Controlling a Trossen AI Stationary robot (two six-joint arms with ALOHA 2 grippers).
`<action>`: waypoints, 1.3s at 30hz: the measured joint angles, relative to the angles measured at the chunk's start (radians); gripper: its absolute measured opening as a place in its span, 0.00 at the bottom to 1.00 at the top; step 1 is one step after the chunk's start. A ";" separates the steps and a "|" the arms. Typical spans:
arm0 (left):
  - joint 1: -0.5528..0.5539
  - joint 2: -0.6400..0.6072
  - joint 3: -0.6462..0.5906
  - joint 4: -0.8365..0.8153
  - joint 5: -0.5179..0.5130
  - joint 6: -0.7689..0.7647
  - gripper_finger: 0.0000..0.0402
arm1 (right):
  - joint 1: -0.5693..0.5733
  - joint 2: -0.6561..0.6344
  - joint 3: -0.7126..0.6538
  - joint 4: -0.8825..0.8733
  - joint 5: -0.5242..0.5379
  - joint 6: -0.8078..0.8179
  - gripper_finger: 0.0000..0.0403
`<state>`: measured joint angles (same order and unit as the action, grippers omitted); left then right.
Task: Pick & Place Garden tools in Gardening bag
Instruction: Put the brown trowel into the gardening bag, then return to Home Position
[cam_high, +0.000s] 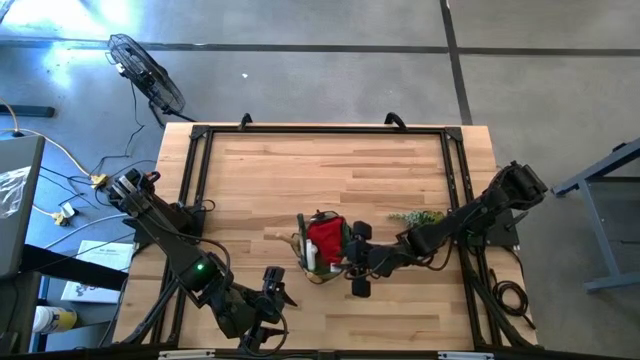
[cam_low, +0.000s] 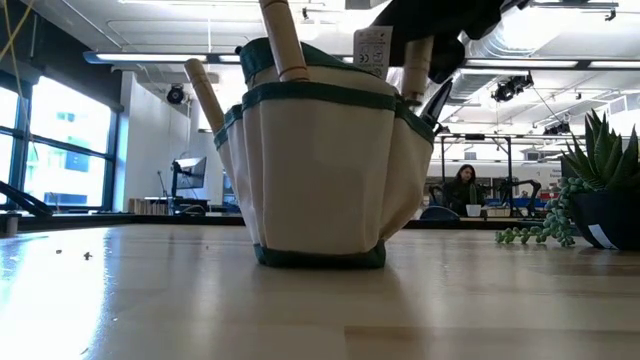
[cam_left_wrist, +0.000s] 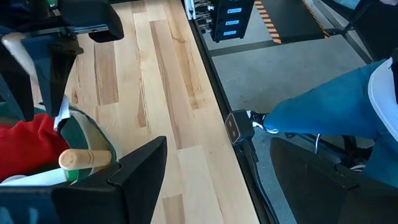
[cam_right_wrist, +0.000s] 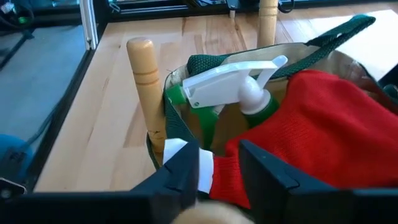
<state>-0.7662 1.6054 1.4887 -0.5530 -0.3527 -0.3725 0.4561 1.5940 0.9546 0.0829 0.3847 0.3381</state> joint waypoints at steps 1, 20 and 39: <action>0.000 0.000 0.000 0.000 0.000 0.000 0.69 | 0.000 0.000 0.000 0.000 0.001 0.020 0.27; 0.000 0.000 0.000 0.000 0.001 -0.005 0.69 | -0.012 0.000 0.000 0.073 0.060 -0.006 0.69; 0.000 0.000 0.000 -0.004 0.003 -0.002 0.69 | -0.011 -0.018 0.000 0.212 0.057 -0.108 0.69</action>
<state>-0.7662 1.6054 1.4887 -0.5575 -0.3500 -0.3742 0.4446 1.5764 0.9546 0.2951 0.4422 0.2302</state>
